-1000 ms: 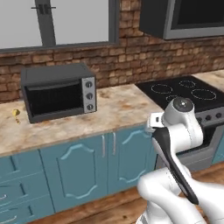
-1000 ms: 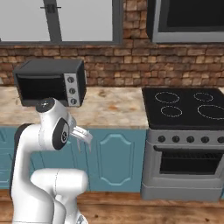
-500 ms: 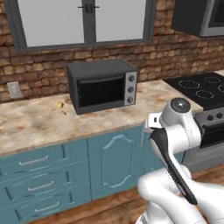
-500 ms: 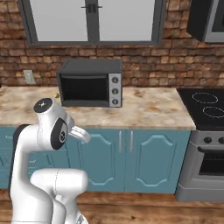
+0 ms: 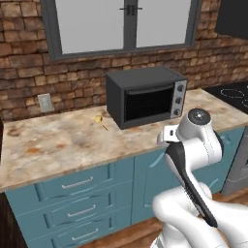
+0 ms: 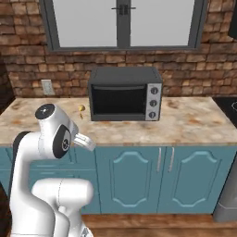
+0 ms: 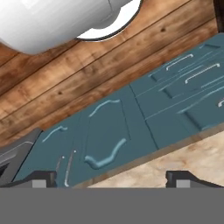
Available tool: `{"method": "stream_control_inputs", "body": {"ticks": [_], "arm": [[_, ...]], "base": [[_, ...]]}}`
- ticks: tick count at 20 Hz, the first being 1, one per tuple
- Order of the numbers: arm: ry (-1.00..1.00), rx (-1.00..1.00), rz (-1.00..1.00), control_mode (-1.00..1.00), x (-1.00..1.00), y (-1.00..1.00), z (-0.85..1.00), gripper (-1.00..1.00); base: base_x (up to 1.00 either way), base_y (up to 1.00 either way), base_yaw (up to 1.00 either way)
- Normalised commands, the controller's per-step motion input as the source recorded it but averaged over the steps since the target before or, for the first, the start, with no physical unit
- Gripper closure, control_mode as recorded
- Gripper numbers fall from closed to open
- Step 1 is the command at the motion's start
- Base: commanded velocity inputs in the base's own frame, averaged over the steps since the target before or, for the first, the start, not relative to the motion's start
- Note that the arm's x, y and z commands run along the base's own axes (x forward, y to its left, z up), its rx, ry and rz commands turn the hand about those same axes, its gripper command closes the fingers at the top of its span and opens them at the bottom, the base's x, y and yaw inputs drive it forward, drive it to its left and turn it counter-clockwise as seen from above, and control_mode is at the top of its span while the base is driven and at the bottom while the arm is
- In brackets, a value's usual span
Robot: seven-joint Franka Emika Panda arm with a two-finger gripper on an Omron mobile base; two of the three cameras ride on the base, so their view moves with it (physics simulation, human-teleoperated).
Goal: Organize the utensils by type. Pick up the wooden spoons from the counter and place them in the open cabinet. Then pick up the metallic utensils from the counter and place them in the open drawer.
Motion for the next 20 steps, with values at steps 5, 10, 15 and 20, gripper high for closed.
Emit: {"method": "stream_control_inputs", "body": {"ticks": [5,10,15,20], "arm": [[0.0,0.0,0.0,1.0,0.0,0.0,0.0,-1.0],[0.0,0.0,0.0,1.0,0.0,0.0,0.0,-1.0],[0.0,0.0,0.0,1.0,0.0,0.0,0.0,-1.0],[0.0,0.0,0.0,1.0,0.0,0.0,0.0,-1.0]], "base": [[0.37,0.63,-0.01],[0.33,0.38,0.0],[0.47,0.27,0.0],[0.31,0.25,0.0]]}}
